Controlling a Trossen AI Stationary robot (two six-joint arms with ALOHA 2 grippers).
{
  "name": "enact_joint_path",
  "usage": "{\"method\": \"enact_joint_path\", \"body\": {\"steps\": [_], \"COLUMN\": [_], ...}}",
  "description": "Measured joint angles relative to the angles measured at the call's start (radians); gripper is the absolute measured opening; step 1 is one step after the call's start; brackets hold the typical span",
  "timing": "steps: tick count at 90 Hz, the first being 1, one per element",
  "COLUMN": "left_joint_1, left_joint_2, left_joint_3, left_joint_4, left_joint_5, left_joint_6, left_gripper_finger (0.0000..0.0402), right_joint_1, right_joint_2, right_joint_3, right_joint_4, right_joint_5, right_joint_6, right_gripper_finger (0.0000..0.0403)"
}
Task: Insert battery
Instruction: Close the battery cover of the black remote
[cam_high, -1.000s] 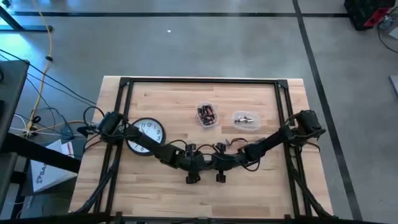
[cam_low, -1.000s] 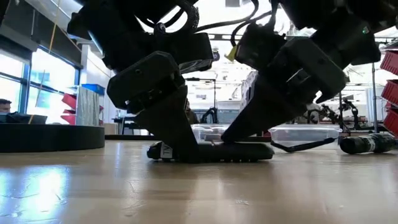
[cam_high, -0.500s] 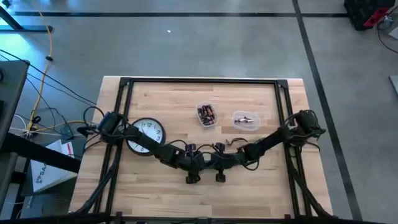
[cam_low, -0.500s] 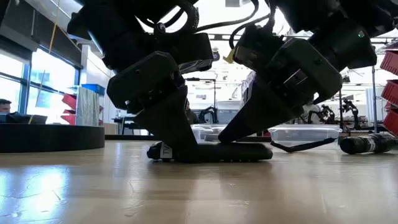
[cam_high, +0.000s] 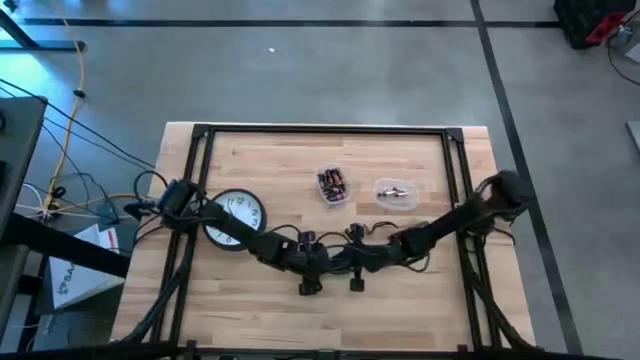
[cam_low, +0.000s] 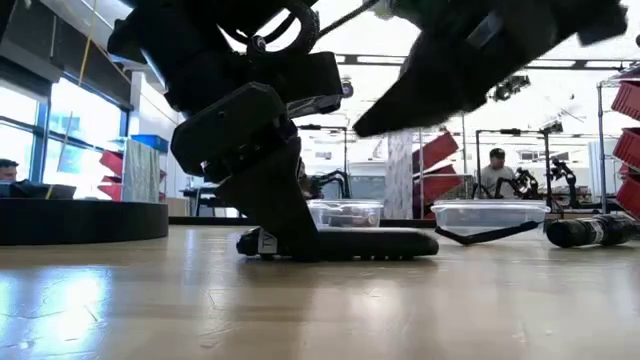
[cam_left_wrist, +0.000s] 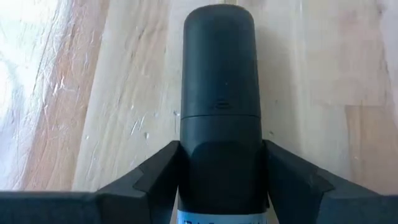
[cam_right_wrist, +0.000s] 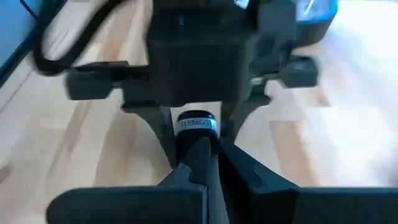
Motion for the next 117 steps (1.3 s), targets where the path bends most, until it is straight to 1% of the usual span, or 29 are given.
{"method": "enact_joint_path", "body": {"steps": [13, 17, 23, 30, 36, 42, 52, 65, 75, 82, 89, 100, 111, 117], "left_joint_1": [-0.005, -0.009, -0.015, -0.021, -0.027, -0.027, -0.027, -0.019, -0.006, 0.006, 0.022, 0.052, 0.074, 0.085], "left_joint_2": [-0.008, -0.009, -0.009, -0.009, -0.009, -0.009, -0.009, -0.009, -0.009, -0.009, -0.009, -0.009, -0.009, -0.009], "left_joint_3": [0.000, 0.000, 0.007, 0.028, 0.047, 0.059, 0.076, 0.107, 0.127, 0.135, 0.136, 0.136, 0.136, 0.136], "left_joint_4": [0.002, 0.008, 0.000, 0.017, 0.053, 0.071, 0.078, 0.081, 0.084, 0.083, 0.082, 0.090, 0.153, 0.206], "left_joint_5": [-0.021, -0.021, -0.019, 0.005, 0.042, 0.076, 0.100, 0.111, 0.118, 0.118, 0.119, 0.136, 0.201, 0.238], "left_joint_6": [0.012, 0.019, 0.028, 0.050, 0.072, 0.091, 0.097, 0.115, 0.137, 0.151, 0.153, 0.158, 0.153, 0.150], "left_gripper_finger": [0.0186, 0.0184, 0.0181, 0.0177, 0.0175, 0.0175, 0.0174, 0.0174, 0.0173, 0.0173, 0.0173, 0.0173, 0.0173, 0.0173], "right_joint_1": [0.052, 0.077, 0.121, 0.185, 0.235, 0.275, 0.311, 0.326, 0.325, 0.329, 0.330, 0.329, 0.317, 0.309], "right_joint_2": [-0.127, -0.171, -0.237, -0.295, -0.307, -0.300, -0.264, -0.204, -0.169, -0.162, -0.162, -0.162, -0.156, -0.145], "right_joint_3": [-0.001, -0.001, -0.001, 0.000, 0.000, -0.001, 0.004, 0.004, 0.004, 0.004, 0.004, 0.004, 0.004, 0.004], "right_joint_4": [-0.110, -0.149, -0.223, -0.298, -0.345, -0.353, -0.313, -0.304, -0.311, -0.300, -0.282, -0.287, -0.378, -0.443], "right_joint_5": [0.021, 0.050, 0.130, 0.264, 0.359, 0.405, 0.413, 0.405, 0.370, 0.343, 0.337, 0.301, 0.309, 0.332], "right_joint_6": [-0.023, -0.023, -0.027, -0.049, -0.077, -0.113, -0.203, -0.290, -0.367, -0.440, -0.487, -0.513, -0.518, -0.521], "right_gripper_finger": [0.0000, 0.0000, 0.0000, 0.0000, 0.0002, 0.0009, 0.0041, 0.0109, 0.0159, 0.0182, 0.0192, 0.0194, 0.0194, 0.0194]}}
